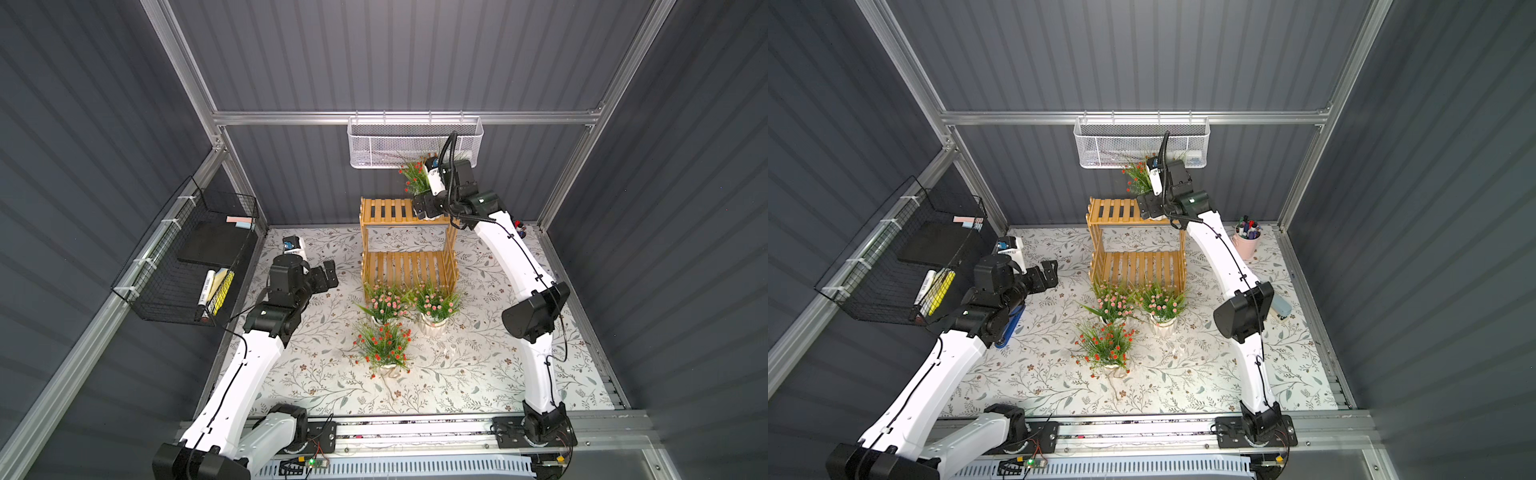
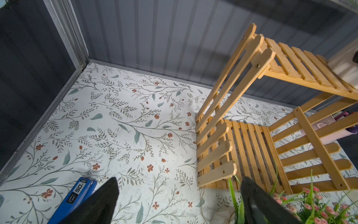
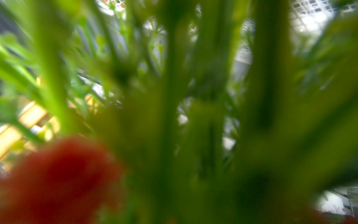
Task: Place the baby's breath potted plants on the rack by color
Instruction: Place the baby's breath potted plant on the rack.
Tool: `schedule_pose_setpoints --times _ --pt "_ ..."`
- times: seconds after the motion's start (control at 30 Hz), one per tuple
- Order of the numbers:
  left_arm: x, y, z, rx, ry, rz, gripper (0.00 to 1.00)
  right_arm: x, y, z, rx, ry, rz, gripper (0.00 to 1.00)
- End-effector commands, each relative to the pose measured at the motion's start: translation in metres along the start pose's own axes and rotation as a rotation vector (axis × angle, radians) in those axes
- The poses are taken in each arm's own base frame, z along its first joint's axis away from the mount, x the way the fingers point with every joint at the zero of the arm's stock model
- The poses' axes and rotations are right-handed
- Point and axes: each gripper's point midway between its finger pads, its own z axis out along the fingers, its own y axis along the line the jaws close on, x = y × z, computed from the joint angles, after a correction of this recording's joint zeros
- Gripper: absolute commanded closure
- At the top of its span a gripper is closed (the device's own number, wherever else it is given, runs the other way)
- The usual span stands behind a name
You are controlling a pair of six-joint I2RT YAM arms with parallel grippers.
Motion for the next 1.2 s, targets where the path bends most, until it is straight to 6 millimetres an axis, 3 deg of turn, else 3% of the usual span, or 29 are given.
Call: schedule_pose_setpoints --times 0.0,0.37,0.83,1.17 --pt "0.002 0.008 -0.005 -0.031 -0.011 -0.023 0.01 -0.003 -0.005 -0.002 0.015 -0.007 -0.012 0.01" --pt "0.006 0.008 -0.004 -0.034 0.005 -0.024 0.01 -0.015 -0.009 -0.021 0.032 -0.091 0.003 0.01" --pt "0.007 0.008 -0.002 -0.035 0.01 -0.025 0.01 -0.007 -0.006 -0.029 0.019 -0.112 0.008 0.01" --pt "0.007 0.009 -0.001 -0.049 0.03 -0.022 0.01 -0.003 -0.005 -0.059 0.009 -0.191 0.011 0.01"
